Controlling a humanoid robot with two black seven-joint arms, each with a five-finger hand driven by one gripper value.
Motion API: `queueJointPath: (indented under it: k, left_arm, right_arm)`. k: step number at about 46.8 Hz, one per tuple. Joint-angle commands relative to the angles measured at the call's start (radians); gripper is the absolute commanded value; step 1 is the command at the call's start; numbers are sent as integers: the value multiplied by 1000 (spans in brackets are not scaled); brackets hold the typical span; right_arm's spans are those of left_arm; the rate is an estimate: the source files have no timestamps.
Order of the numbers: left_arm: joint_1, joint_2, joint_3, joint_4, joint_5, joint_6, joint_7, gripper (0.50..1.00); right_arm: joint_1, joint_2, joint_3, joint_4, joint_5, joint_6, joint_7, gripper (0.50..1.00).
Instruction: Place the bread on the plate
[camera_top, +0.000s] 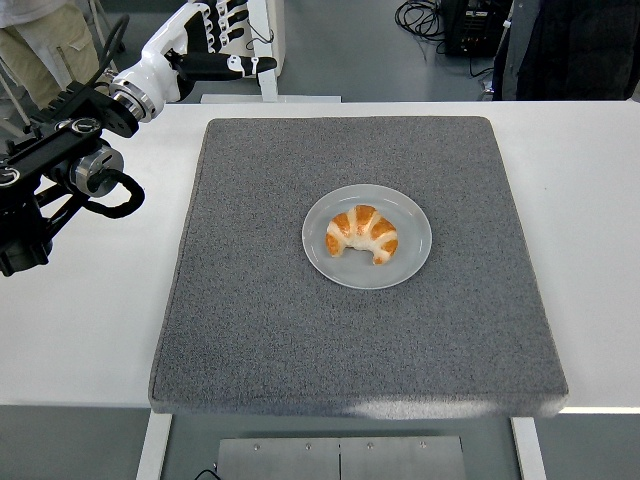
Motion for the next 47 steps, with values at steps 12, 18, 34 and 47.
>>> queueJointPath:
  k: [12, 18, 34, 47]
  left_arm:
    - [42, -110, -96, 135, -162, -21, 0, 1000]
    - [42, -169, -167, 237, -180, -52, 6, 1000]
    - [34, -280, -184, 396, -261, -132, 5, 1000]
    - [33, -306, -188, 439, -326, -153, 11, 1000]
  right_arm:
    - [1, 0, 0, 0, 0, 0, 0, 1000]
    - [1, 0, 0, 0, 0, 0, 0, 1000]
    - [1, 0, 0, 0, 0, 0, 0, 1000]
    - [-1, 0, 0, 0, 0, 0, 0, 1000]
